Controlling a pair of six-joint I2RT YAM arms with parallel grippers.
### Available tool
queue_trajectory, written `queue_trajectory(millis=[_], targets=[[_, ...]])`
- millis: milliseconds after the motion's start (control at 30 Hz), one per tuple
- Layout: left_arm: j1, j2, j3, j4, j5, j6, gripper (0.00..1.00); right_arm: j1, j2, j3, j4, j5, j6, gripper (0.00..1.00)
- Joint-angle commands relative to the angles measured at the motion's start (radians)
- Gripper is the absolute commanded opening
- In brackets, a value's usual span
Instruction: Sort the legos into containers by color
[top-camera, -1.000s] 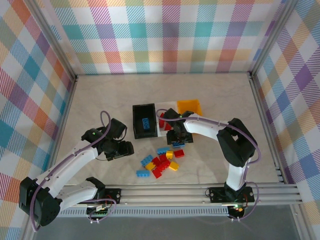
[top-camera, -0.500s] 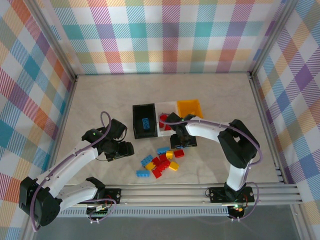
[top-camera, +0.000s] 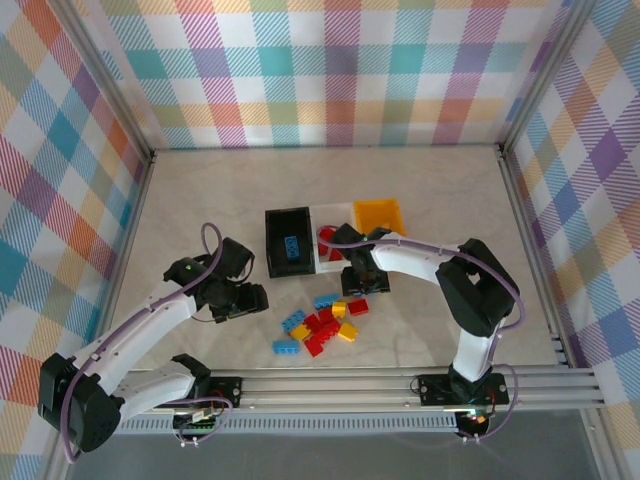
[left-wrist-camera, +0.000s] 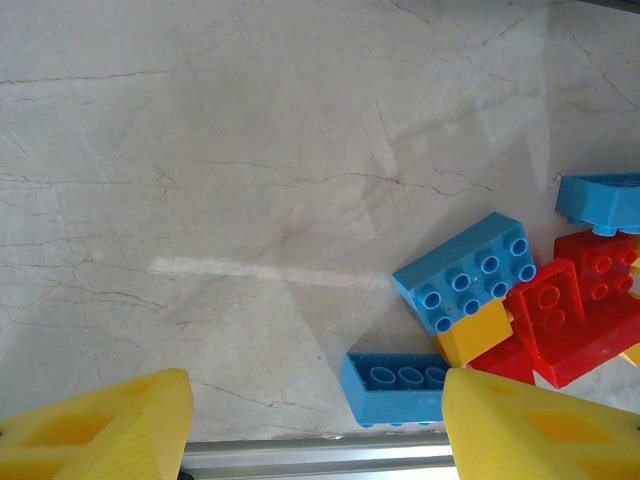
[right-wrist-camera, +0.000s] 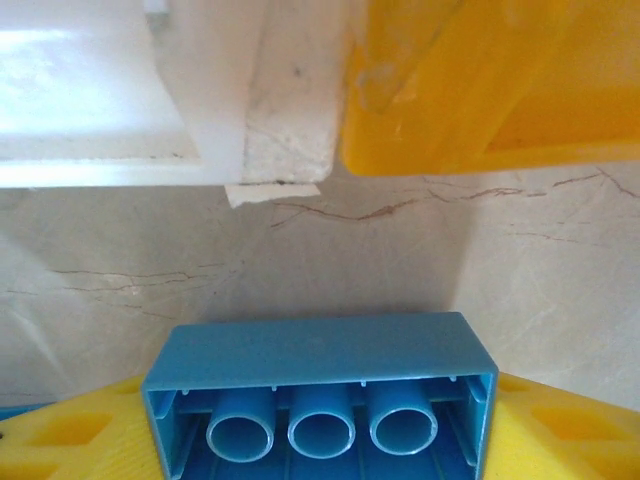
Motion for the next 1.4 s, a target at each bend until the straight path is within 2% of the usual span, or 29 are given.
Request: queue_trajectory(millis=[0,233,400,600,700,767,933,1167,1367], targets=[[0.012,-0.002,-0.008,-0.004,0.006,0.001,0.68,-0.003,-0.040,0.020,-0.045,0.031,-0.021,0.66],[0.012,0.000,0.001,0.009,0.006,-0.002,0.68,0.010,-0.162,0.099,-0.164,-0.010,0.009,0.65],[0.013,-0.010,0.006,0.019,-0.010,-0.008,0.68,0.020,-0.192,0.257,-0.223,-0.094,0.007,0.65],[0.025,-0.034,0.020,0.017,-0.016,-0.015,0.68,0.020,0.001,0.569,-0.275,-0.218,-0.062,0.66],[0.031,-0.061,0.021,0.007,-0.017,-0.026,0.68,0.023,0.145,0.767,-0.336,-0.274,-0.091,0.66],[0.037,-0.086,0.019,0.002,-0.020,-0.034,0.69,0.029,0.239,0.912,-0.386,-0.296,-0.109,0.66],[0.049,-0.121,0.008,-0.009,-0.010,-0.052,0.69,0.032,0.425,1.150,-0.461,-0.333,-0.123,0.67],[0.052,-0.137,0.002,-0.026,-0.004,-0.063,0.69,0.031,0.580,1.305,-0.504,-0.356,-0.139,0.71],[0.052,-0.144,-0.001,-0.029,-0.001,-0.074,0.69,0.026,0.610,1.317,-0.494,-0.377,-0.133,0.73]])
